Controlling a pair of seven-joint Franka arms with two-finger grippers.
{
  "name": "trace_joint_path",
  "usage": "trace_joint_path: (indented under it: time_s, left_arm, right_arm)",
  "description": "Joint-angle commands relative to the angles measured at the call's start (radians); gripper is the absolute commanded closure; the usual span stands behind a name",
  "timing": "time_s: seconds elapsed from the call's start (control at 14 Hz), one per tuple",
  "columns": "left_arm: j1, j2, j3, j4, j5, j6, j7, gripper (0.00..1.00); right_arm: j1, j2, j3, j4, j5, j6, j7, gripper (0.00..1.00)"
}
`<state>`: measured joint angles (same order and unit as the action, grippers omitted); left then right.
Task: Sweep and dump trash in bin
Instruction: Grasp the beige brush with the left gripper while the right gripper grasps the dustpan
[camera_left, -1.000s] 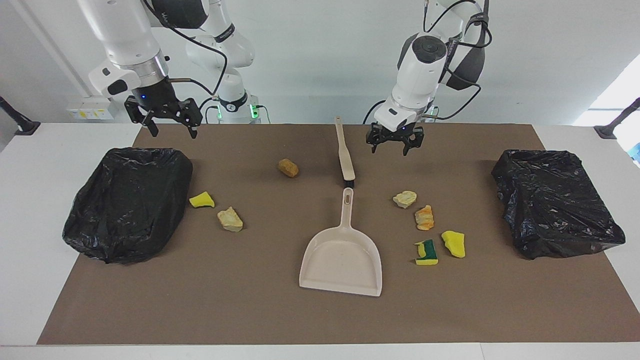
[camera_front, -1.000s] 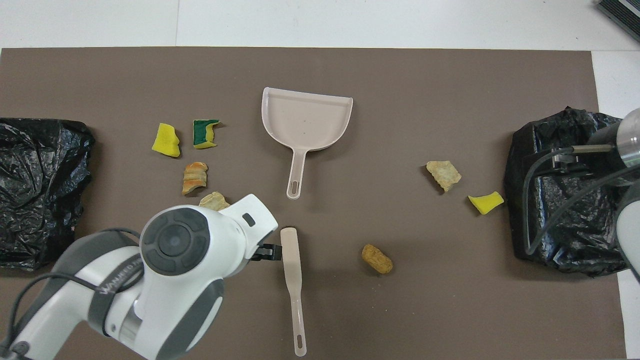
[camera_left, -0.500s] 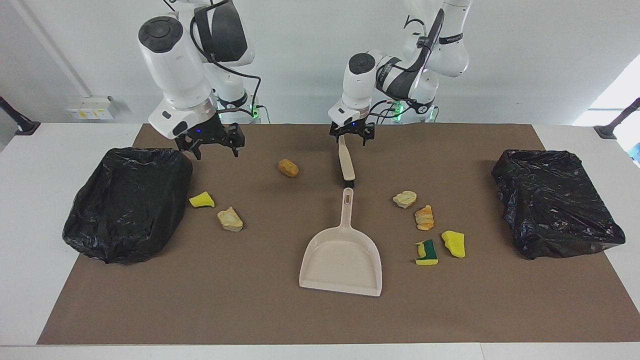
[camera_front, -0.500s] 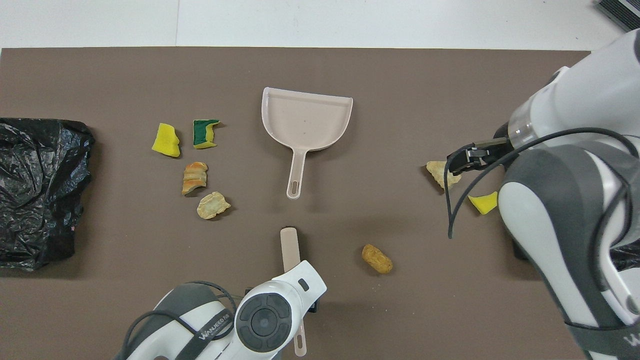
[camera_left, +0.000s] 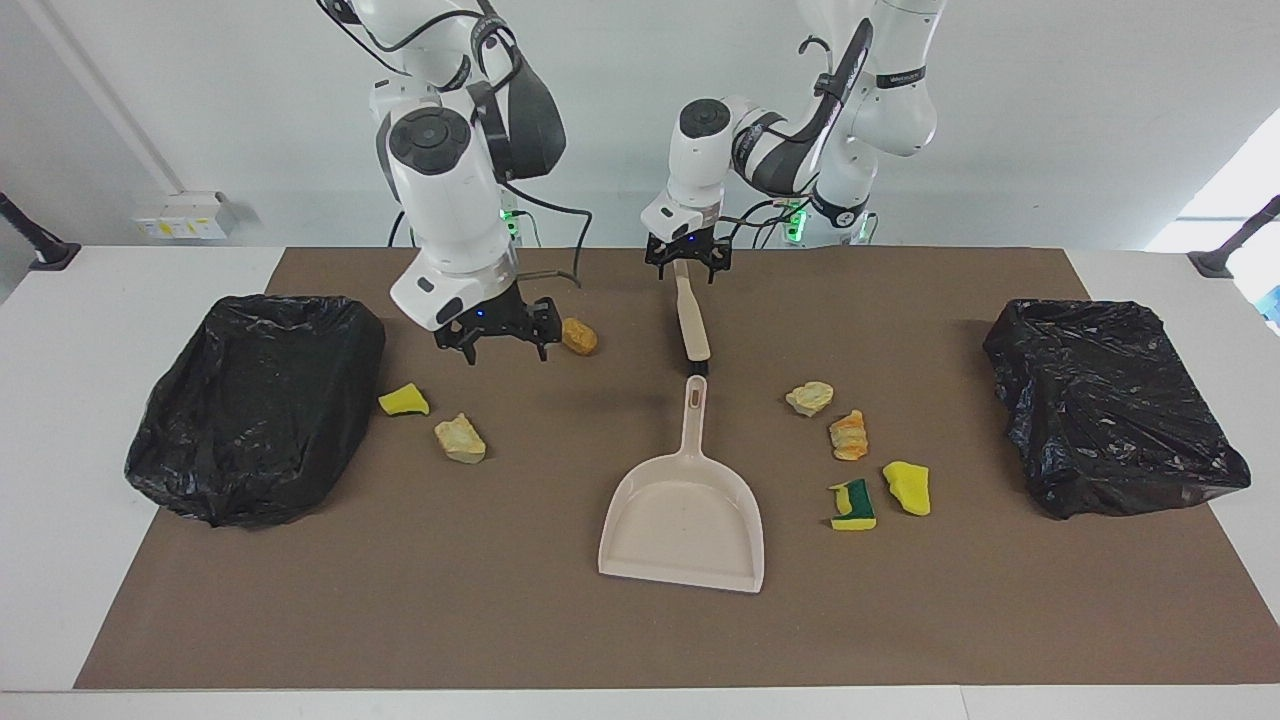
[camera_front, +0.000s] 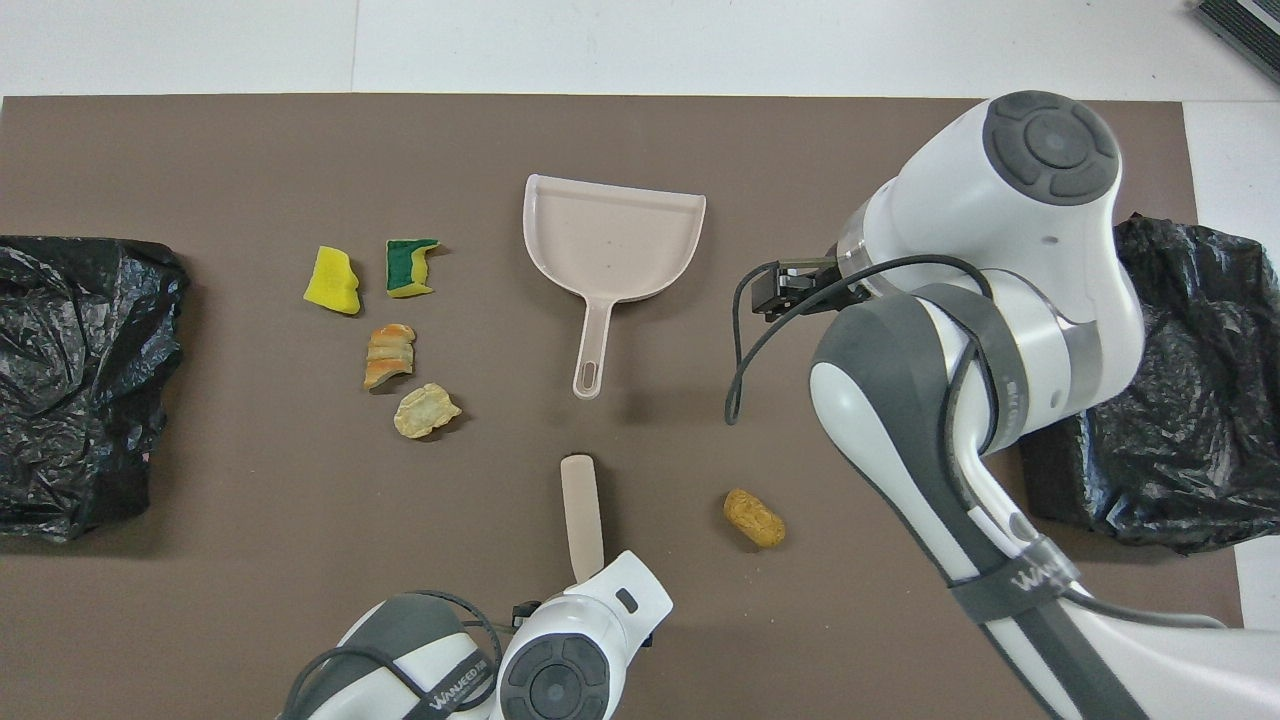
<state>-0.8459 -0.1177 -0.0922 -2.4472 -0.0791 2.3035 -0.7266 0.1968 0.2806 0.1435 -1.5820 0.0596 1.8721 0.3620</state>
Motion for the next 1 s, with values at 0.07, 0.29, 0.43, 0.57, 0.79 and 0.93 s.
trace_joint_path:
  time_s: [0.07, 0.29, 0.43, 0.57, 0.79, 0.93]
  left_arm:
    - [-0.022, -0.02, 0.017, -0.026, -0.014, 0.013, -0.02, 1.0]
    - [-0.019, -0.019, 0.017, -0.018, -0.014, -0.007, -0.01, 1.0]
    - [-0.001, -0.034, 0.026, 0.011, -0.013, -0.1, 0.001, 1.0]
    - [0.072, -0.062, 0.029, 0.048, -0.013, -0.206, 0.079, 1.0]
    - [0.203, -0.163, 0.032, 0.071, -0.013, -0.352, 0.211, 1.0]
    - [0.316, -0.241, 0.034, 0.089, -0.013, -0.447, 0.323, 1.0]
  right_arm:
    - [0.045, 0.11, 0.001, 0.114, 0.042, 0.048, 0.119, 0.0]
    - [0.076, 0.182, 0.024, 0.183, 0.051, 0.08, 0.23, 0.0]
    - [0.105, 0.219, 0.027, 0.194, 0.052, 0.14, 0.277, 0.0]
    - [0.134, 0.29, 0.028, 0.258, 0.051, 0.17, 0.331, 0.0]
    - [0.174, 0.367, 0.024, 0.323, 0.037, 0.206, 0.4, 0.0]
    - [0.214, 0.385, 0.016, 0.323, 0.001, 0.217, 0.42, 0.0]
